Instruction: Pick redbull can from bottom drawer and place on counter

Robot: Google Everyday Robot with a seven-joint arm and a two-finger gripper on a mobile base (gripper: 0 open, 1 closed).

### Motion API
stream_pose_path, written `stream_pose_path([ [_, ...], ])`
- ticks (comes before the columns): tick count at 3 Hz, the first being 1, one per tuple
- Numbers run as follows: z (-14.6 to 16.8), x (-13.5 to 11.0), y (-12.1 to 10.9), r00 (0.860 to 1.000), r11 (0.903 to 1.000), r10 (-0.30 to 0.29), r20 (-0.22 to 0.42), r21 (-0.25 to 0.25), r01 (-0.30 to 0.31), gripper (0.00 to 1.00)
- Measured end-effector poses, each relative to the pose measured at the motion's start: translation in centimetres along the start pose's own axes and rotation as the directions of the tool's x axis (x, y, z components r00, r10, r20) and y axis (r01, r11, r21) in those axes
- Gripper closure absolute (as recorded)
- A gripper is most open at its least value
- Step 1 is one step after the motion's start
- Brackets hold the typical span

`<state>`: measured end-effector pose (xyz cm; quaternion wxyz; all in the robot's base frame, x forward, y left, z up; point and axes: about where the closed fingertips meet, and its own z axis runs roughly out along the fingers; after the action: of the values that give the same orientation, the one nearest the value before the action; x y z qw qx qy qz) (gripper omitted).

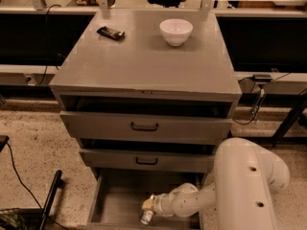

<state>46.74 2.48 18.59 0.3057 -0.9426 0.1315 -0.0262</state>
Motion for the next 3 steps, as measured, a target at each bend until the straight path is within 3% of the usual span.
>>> stream_pose_path([
  [1,-4.2,0.1,-0.9,0.997,0.9881,-0.034,-0.072,0.147,0.044,1.0],
  [2,-10.4,1.4,-2.2,0.983,0.9482,-0.09,-0.159,0.288,0.133,1.0],
  [3,-14.3,2.6,-3.7,0.97,0.9016,-0.149,-0.192,0.377,0.213,1.0],
])
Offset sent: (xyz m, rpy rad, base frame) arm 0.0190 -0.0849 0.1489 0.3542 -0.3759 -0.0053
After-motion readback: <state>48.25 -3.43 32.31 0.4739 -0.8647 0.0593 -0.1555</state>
